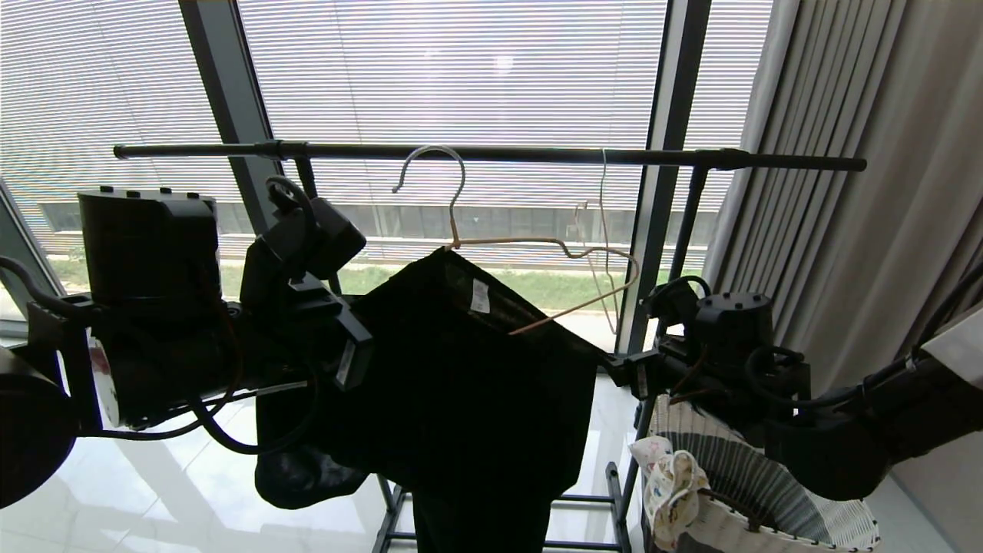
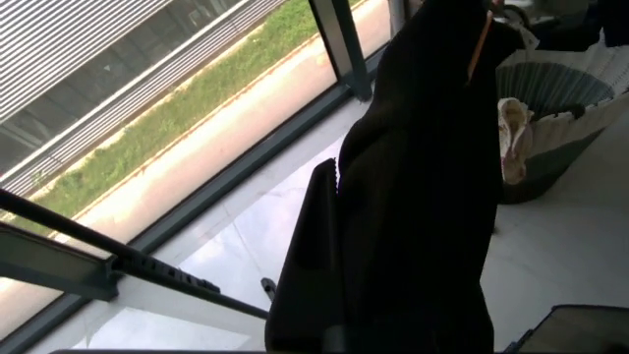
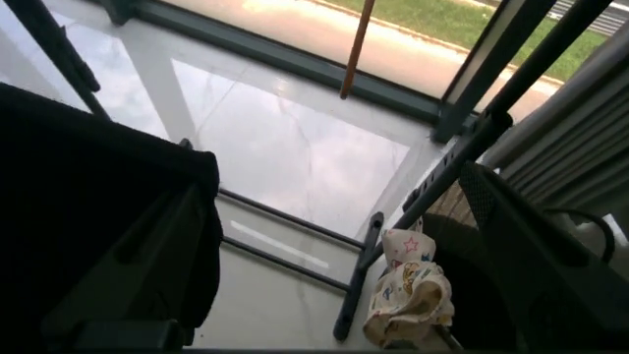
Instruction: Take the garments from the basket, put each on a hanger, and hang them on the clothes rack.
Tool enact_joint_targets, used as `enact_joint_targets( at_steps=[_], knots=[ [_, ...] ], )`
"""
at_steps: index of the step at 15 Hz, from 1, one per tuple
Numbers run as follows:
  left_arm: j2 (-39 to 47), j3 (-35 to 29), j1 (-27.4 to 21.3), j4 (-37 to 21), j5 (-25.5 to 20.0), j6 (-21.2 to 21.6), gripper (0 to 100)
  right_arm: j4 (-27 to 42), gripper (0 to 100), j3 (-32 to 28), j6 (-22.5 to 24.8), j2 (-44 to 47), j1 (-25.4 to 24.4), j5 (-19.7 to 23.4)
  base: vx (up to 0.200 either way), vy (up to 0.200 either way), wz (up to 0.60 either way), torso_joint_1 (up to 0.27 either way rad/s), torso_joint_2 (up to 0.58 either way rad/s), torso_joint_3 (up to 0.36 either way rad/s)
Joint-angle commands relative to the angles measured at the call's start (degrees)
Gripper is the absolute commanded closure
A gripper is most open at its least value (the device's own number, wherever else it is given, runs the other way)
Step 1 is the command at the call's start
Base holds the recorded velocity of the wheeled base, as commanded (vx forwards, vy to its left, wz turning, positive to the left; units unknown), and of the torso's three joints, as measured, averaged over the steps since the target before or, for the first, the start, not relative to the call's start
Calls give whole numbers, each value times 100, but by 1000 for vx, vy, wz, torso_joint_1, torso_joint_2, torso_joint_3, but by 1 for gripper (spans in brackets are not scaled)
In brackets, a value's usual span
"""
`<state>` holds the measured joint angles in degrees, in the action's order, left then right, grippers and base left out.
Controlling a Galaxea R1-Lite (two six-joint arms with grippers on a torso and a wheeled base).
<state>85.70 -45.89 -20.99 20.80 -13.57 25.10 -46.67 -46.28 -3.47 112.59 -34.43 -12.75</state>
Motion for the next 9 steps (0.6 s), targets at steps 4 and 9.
enact_joint_targets(
  at_steps=[4, 9],
  knots=[
    [-18, 440, 130, 3, 3, 100, 100, 8, 0, -268, 303, -185, 235, 10, 0, 0, 0, 0, 0, 0],
    [-132, 783, 130, -5, 3, 329, 100, 44, 0, -259, 365, -343, 279, 10, 0, 0, 0, 0, 0, 0]
  ],
)
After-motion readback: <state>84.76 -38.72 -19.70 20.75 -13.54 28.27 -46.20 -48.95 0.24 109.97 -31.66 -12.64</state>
